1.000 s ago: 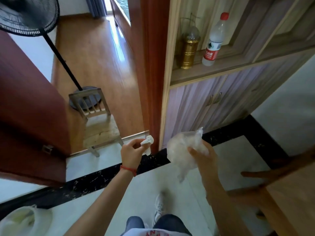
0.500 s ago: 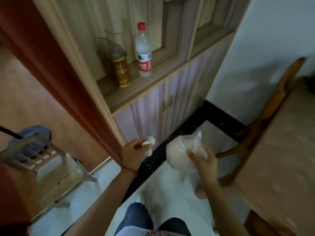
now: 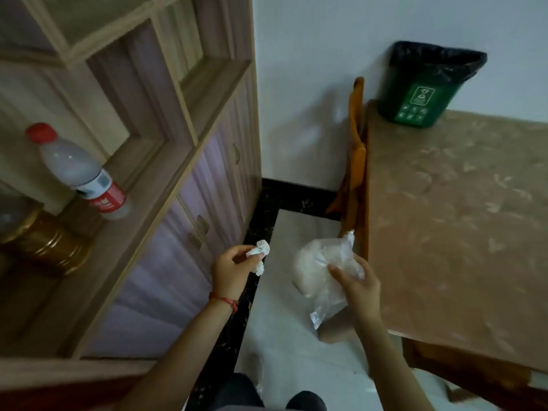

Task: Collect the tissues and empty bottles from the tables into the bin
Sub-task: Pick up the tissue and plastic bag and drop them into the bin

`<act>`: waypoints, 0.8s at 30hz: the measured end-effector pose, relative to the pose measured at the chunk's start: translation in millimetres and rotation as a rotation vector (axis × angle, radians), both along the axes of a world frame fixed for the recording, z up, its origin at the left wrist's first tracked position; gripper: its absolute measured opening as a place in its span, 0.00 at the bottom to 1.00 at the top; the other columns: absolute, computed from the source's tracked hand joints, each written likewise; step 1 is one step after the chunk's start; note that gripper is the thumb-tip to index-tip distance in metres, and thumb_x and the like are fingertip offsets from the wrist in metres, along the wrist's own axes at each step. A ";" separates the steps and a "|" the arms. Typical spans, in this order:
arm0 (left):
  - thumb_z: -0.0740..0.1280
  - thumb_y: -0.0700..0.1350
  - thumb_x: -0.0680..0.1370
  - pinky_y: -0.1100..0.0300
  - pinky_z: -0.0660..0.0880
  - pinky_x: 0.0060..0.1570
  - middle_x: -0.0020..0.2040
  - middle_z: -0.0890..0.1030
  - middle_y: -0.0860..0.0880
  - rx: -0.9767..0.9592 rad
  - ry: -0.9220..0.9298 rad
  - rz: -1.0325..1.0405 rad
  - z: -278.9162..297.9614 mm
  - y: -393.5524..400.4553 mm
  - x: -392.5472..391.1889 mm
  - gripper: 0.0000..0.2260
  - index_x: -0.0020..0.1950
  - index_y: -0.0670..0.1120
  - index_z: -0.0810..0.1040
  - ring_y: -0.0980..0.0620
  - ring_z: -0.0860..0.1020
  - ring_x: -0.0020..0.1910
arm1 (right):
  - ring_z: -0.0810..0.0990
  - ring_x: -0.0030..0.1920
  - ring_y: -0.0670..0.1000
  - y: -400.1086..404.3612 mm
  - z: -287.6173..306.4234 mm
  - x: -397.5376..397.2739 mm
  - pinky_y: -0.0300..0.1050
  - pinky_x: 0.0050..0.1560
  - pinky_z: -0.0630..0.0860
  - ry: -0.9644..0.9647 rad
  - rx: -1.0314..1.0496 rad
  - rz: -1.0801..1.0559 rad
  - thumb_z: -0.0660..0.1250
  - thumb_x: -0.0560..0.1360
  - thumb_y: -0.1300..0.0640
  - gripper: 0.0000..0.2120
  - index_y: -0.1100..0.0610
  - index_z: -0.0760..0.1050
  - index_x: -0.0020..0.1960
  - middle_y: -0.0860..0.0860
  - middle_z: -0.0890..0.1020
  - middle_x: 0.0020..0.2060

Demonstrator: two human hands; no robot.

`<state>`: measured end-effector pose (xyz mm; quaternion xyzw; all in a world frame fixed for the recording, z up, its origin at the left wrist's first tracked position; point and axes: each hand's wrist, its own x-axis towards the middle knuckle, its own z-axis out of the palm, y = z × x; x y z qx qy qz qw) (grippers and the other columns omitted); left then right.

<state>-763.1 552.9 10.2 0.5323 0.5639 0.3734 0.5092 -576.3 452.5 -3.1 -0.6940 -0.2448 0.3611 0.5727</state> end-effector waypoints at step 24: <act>0.71 0.34 0.70 0.75 0.70 0.30 0.25 0.79 0.60 0.013 -0.071 -0.088 -10.0 289.2 151.8 0.09 0.35 0.47 0.79 0.65 0.76 0.27 | 0.79 0.53 0.46 268.2 14.6 134.8 0.36 0.43 0.76 0.013 0.097 -0.085 0.72 0.70 0.59 0.19 0.55 0.74 0.59 0.50 0.80 0.54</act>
